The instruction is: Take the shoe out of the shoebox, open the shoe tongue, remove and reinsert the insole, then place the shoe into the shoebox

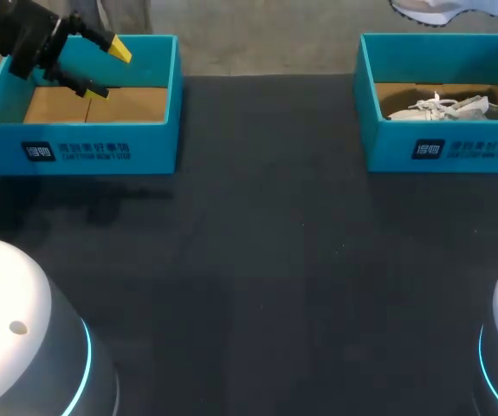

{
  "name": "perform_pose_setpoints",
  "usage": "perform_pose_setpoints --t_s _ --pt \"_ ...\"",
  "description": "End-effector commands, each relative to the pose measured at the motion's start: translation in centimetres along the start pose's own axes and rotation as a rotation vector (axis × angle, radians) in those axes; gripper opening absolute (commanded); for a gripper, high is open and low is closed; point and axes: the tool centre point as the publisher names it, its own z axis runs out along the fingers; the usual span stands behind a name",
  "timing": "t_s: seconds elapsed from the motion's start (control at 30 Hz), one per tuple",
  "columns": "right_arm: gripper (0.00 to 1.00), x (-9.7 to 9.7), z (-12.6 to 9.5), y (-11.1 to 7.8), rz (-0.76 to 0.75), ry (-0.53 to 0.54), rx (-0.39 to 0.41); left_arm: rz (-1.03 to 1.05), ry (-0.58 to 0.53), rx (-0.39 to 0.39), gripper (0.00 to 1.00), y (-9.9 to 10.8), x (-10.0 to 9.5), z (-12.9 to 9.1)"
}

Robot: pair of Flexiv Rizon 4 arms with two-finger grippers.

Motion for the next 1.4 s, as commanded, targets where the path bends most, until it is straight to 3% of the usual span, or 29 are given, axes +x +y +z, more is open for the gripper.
perform_pose_setpoints --t_s 0.03,0.4,0.9,1.4 --pt "0.0 -0.1 -0.1 -0.3 0.002 0.003 -0.006 0.0 0.003 0.0 1.0 0.0 0.0 0.0" --pt "0.0 1.5 0.9 -1.1 0.065 0.023 -0.008 0.0 0.003 0.0 1.0 0.0 0.0 0.0" --pt "0.0 5.4 2.4 -1.8 0.048 0.037 0.015 0.0 0.003 0.0 1.0 0.0 0.0 0.0" --pt "0.0 7.9 4.4 -2.0 0.048 -0.013 0.015 0.0 0.003 0.0 1.0 0.0 0.0 0.0"
